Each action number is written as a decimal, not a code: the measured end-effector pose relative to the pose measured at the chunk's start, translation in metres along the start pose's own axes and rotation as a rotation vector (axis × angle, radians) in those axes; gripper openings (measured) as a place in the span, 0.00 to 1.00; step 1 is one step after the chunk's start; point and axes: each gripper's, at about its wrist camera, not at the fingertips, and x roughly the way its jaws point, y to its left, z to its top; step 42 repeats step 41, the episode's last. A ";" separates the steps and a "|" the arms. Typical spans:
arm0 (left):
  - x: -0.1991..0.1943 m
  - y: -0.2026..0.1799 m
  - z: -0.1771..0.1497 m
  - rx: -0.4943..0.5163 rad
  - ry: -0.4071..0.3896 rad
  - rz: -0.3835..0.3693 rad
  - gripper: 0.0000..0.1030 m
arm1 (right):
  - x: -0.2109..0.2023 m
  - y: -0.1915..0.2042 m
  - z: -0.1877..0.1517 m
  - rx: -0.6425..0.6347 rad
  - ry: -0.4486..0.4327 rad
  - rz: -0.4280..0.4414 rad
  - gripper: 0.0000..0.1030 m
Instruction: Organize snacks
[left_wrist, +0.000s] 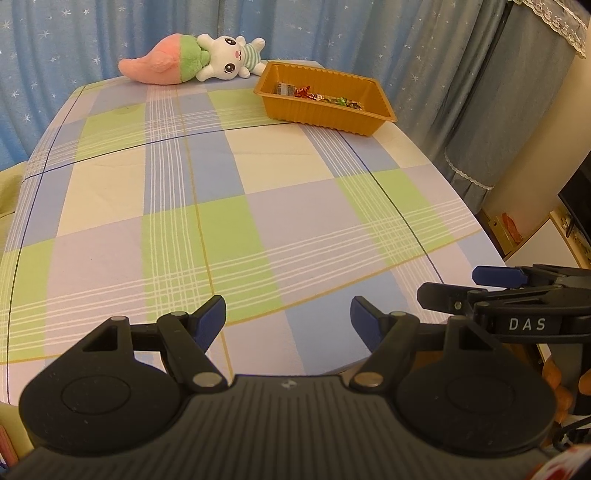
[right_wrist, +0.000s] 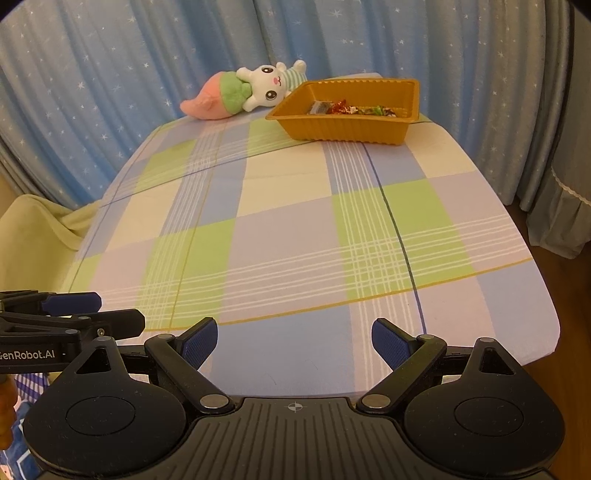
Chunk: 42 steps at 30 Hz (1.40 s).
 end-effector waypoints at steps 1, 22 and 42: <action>0.000 0.001 0.000 -0.001 0.000 0.001 0.71 | 0.000 0.000 0.001 0.000 0.000 0.000 0.88; -0.006 0.014 0.006 -0.012 -0.027 0.023 0.71 | 0.009 0.015 0.013 -0.024 -0.010 0.020 0.88; 0.003 0.019 0.019 -0.035 -0.025 0.043 0.73 | 0.025 0.013 0.028 -0.043 -0.001 0.046 0.88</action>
